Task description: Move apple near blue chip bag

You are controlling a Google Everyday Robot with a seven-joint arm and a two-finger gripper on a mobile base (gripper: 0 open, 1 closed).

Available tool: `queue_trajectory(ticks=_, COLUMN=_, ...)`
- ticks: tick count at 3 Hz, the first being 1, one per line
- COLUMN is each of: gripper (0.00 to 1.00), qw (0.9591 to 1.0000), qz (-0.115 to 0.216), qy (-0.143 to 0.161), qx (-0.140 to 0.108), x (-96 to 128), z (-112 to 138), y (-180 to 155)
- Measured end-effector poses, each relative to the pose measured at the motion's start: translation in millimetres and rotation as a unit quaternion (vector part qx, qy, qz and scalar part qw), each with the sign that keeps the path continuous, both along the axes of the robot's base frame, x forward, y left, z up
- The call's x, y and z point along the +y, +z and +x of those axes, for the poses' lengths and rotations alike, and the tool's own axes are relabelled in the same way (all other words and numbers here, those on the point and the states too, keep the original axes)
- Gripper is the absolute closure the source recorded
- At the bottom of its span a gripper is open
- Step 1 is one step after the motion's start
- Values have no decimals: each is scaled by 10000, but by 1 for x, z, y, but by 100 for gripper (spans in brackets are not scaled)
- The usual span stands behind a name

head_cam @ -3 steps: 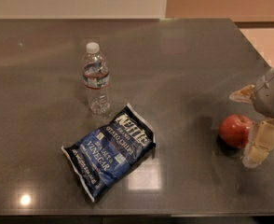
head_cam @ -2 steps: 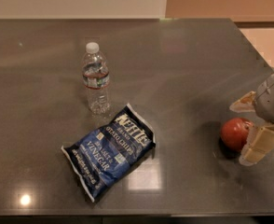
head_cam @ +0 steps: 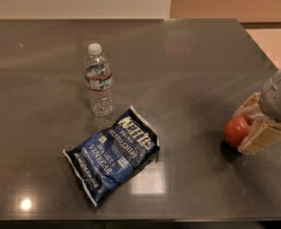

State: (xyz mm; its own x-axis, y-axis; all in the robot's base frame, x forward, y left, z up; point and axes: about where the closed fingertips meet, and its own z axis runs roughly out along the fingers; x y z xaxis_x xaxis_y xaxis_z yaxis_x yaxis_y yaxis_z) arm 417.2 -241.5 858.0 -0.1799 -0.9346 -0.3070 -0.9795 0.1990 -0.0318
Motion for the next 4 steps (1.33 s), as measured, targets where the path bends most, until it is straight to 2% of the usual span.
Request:
queue_trajectory(ticks=1, gripper=88, qw=9998, qz=65, qy=162, qx=-25, x=24, z=11, y=16)
queue_trajectory(ticks=2, gripper=100, qw=9991, qz=174, qy=395, qx=-5, x=54, z=22, y=20)
queue_trajectory(ticks=4, gripper=100, qw=9958, qz=408, qy=824, qx=36, x=102, z=30, y=7)
